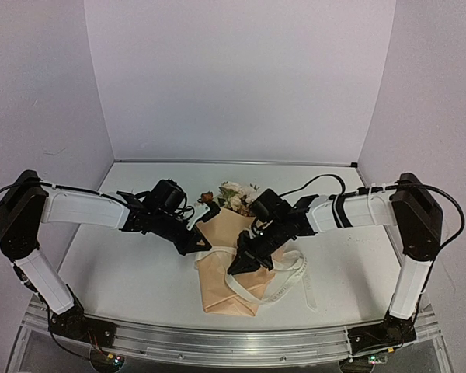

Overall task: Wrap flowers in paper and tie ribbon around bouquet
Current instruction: Cross the ribbon over the folded bouquet.

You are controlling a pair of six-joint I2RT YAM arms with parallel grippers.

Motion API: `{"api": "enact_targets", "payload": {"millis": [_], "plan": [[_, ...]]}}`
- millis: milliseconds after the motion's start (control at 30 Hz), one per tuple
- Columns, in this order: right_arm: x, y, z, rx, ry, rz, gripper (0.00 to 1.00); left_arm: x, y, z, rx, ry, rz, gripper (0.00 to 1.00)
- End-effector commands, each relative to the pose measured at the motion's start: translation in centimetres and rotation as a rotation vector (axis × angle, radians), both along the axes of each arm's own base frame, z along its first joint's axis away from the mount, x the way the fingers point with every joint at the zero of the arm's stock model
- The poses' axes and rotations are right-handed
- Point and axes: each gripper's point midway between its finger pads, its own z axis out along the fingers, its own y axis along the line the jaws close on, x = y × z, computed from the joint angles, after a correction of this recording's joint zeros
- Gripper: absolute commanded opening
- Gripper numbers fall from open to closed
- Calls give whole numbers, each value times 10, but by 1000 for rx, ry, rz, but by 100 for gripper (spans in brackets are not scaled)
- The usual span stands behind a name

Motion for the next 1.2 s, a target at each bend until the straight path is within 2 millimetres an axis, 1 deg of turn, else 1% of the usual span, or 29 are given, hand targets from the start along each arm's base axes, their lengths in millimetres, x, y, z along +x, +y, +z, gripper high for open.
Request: {"api": "enact_targets", "payload": {"millis": [0,200,267,367,467,600,833,900,1033,1067,1167], "plan": [[31,18,7,38,-57,-36,0,0,-4,21,-56,-24,-21,0],[49,20,-11,1,-64,-49,0,-2,-3,16,-44,-8,-17,0],[51,17,-18,-33,-69,-40,0,-1,-2,14,-40,-1,-10,0],[53,7,-24,-86,-103,-11,0,-1,-2,11,-28,12,2,0],[54,-4,-23,-150,-147,28,0,0,-1,8,-21,29,16,0],[57,-11,-18,-194,-196,60,0,3,-1,3,-8,41,43,1],[63,-6,-17,-204,-207,77,0,11,-1,1,-1,53,102,5],[65,-8,-16,-216,-223,85,0,15,-1,2,-4,46,124,9],[67,-8,-16,-226,-244,95,0,24,0,12,-37,35,189,28],[68,-9,-17,-228,-246,96,1,27,1,15,-49,30,207,33],[69,-9,-15,-230,-263,101,7,33,3,27,-101,29,256,44]]}}
